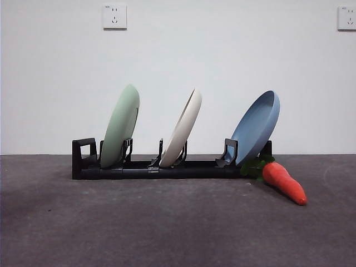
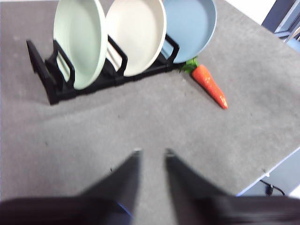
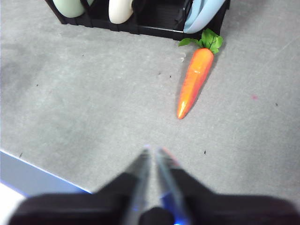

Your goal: Take the green plate from the plate rack,put the plate on the table,take the carrot from the table,put the carrot in the plate

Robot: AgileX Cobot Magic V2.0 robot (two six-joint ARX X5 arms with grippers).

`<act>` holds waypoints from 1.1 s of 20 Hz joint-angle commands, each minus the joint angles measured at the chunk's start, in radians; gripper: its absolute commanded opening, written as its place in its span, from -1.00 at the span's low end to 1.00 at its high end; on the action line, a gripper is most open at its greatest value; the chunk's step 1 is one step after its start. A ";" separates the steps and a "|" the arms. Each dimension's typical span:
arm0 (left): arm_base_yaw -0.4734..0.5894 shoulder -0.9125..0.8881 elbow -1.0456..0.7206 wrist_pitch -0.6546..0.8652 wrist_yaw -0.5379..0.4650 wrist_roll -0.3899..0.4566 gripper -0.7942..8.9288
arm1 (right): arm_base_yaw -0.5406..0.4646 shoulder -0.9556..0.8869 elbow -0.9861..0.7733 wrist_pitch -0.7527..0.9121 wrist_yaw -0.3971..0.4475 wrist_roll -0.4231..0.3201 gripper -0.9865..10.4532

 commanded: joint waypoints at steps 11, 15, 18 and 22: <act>-0.021 0.150 0.032 0.150 0.001 0.013 0.39 | 0.002 -0.001 0.001 0.003 0.000 -0.004 0.22; -0.095 0.345 0.090 0.337 -0.008 0.012 0.39 | 0.002 -0.001 0.001 0.003 -0.001 0.002 0.22; -0.158 0.537 0.167 0.436 -0.084 0.012 0.39 | 0.002 -0.001 0.001 0.002 -0.001 0.002 0.22; -0.207 0.807 0.312 0.508 -0.148 0.016 0.39 | 0.002 -0.001 0.001 -0.017 -0.001 0.002 0.22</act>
